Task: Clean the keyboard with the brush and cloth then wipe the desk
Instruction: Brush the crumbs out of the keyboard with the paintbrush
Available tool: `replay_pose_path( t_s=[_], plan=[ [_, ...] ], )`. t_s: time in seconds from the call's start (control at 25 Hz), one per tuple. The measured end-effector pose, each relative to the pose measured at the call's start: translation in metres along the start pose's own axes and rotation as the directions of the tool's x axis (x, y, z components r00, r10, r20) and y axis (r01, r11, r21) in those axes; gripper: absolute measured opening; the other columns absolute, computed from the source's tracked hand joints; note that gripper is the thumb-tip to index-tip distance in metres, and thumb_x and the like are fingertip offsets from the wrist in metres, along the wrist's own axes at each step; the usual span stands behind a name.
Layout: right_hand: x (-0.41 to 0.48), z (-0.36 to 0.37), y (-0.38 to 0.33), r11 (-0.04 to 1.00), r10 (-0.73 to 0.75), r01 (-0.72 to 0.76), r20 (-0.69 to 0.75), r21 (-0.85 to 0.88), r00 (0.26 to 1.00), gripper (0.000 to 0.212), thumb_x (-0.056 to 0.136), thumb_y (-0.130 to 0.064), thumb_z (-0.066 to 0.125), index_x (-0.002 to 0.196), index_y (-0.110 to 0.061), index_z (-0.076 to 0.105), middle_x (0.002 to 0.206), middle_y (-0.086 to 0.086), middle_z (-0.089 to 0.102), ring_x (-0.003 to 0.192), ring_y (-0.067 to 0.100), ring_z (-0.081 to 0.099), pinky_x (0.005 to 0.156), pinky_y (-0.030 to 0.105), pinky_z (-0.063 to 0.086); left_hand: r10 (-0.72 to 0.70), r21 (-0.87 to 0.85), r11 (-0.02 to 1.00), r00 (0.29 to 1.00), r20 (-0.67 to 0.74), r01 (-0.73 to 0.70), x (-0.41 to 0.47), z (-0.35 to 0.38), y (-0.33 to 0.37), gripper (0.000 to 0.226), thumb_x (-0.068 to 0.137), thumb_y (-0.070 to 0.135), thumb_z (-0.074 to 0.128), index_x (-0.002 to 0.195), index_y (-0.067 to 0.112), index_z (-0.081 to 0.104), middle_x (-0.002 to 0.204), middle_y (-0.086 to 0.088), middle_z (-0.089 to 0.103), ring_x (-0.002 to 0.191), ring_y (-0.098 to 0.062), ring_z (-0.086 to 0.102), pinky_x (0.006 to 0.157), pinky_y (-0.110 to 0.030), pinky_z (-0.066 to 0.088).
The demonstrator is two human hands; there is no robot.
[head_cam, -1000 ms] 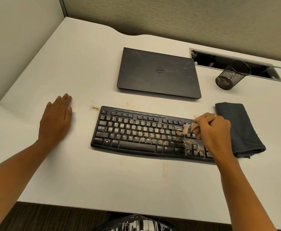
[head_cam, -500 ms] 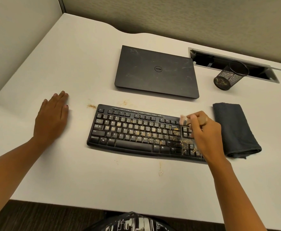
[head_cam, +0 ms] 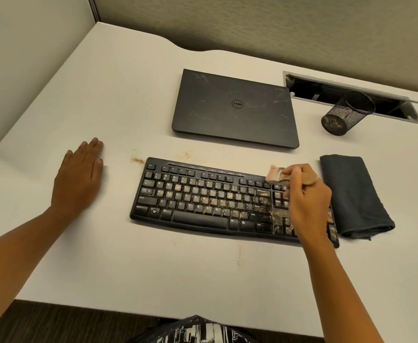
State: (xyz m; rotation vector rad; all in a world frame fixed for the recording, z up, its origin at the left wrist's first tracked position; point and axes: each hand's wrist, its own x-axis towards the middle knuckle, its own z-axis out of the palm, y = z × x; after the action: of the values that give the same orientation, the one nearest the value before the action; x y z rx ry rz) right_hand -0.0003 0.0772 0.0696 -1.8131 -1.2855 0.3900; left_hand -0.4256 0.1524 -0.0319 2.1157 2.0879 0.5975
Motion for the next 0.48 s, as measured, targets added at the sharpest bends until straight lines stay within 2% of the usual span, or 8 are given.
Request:
replay_pose_path(
  t_s=[0.08, 0.2, 0.28, 0.36, 0.48],
  plan=[
    [-0.007, -0.001, -0.001, 0.999, -0.028, 0.028, 0.015, 0.018, 0.999, 0.029, 0.102, -0.021, 0.041, 0.084, -0.018, 0.063, 0.066, 0.006, 0.062, 0.059, 0.03, 0.057, 0.052, 0.048, 0.048, -0.002, 0.001, 1.0, 1.0, 0.0, 0.002, 0.0, 0.0, 0.0, 0.057, 0.098, 0.033, 0.021, 0.148, 0.013, 0.039, 0.156, -0.003, 0.035, 0.146, -0.021, 0.027, 0.117, -0.024, 0.002],
    [-0.015, 0.014, -0.003, 0.994, -0.112, 0.112, 0.054, 0.004, 0.992, 0.027, 0.102, -0.02, 0.042, 0.088, -0.02, 0.065, 0.072, -0.001, 0.063, 0.062, 0.018, 0.059, 0.051, 0.038, 0.048, 0.0, 0.003, 1.0, 1.0, 0.004, 0.0, -0.001, 0.0, 0.001, 0.055, 0.099, 0.031, 0.023, 0.149, 0.013, 0.038, 0.156, -0.003, 0.035, 0.146, -0.02, 0.026, 0.117, -0.026, 0.004],
    [-0.012, 0.024, -0.001, 0.99, -0.138, 0.137, 0.038, 0.033, 0.99, 0.022, 0.102, -0.02, 0.044, 0.101, -0.021, 0.066, 0.087, -0.006, 0.063, 0.074, 0.014, 0.061, 0.057, 0.03, 0.051, 0.002, 0.006, 1.0, 1.0, 0.004, -0.002, -0.001, -0.001, 0.001, 0.055, 0.099, 0.031, 0.022, 0.149, 0.012, 0.038, 0.156, -0.004, 0.035, 0.146, -0.021, 0.026, 0.118, -0.029, 0.006],
    [-0.007, 0.023, 0.003, 0.988, -0.135, 0.134, 0.014, 0.074, 0.991, 0.02, 0.101, -0.019, 0.047, 0.109, -0.025, 0.064, 0.092, -0.011, 0.062, 0.078, 0.009, 0.061, 0.062, 0.027, 0.051, -0.001, 0.01, 1.0, 1.0, 0.008, 0.001, 0.0, -0.002, 0.001, 0.056, 0.099, 0.031, 0.022, 0.149, 0.013, 0.038, 0.156, -0.003, 0.034, 0.146, -0.02, 0.026, 0.118, -0.03, 0.006],
    [-0.013, 0.014, 0.009, 0.979, -0.196, 0.196, 0.0, 0.049, 0.981, 0.021, 0.098, -0.01, 0.05, 0.103, -0.019, 0.068, 0.091, -0.01, 0.066, 0.081, -0.001, 0.061, 0.066, 0.019, 0.05, -0.005, 0.007, 1.0, 1.0, 0.007, 0.005, 0.0, -0.002, 0.001, 0.056, 0.099, 0.032, 0.022, 0.149, 0.014, 0.038, 0.156, -0.003, 0.035, 0.146, -0.02, 0.026, 0.118, -0.029, 0.005]
  ],
)
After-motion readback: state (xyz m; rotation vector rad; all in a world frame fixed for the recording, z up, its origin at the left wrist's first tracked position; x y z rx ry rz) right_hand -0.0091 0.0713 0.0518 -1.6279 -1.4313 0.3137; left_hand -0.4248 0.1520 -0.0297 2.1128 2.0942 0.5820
